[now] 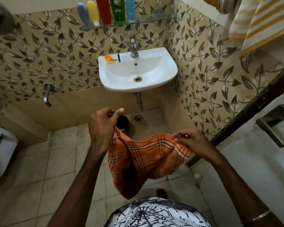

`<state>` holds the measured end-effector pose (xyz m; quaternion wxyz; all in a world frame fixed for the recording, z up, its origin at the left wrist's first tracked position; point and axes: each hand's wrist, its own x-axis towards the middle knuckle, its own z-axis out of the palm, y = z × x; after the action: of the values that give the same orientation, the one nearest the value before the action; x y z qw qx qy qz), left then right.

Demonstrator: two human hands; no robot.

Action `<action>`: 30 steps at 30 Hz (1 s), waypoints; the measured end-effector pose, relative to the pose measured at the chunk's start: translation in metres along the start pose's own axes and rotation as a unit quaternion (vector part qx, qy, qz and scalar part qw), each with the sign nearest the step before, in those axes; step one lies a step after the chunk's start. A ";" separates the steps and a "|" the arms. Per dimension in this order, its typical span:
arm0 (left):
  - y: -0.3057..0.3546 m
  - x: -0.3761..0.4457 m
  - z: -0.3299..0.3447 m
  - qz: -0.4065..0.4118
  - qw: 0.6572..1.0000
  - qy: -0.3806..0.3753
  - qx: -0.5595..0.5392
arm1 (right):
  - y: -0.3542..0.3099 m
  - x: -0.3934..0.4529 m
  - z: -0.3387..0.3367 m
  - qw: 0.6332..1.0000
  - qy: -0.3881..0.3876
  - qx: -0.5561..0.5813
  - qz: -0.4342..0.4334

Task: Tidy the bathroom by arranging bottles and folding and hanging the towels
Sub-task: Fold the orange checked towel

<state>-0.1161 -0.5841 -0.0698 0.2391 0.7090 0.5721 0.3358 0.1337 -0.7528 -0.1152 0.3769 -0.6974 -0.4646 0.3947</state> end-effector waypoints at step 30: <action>0.021 -0.037 -0.008 -0.077 0.858 -0.346 -0.372 | -0.045 0.036 0.070 0.964 -0.112 0.107 -0.215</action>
<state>-0.1124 -0.6251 -0.0566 0.6928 0.5917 0.3373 0.2370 0.0640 -0.6951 -0.1111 0.4708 -0.4885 -0.5976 0.4272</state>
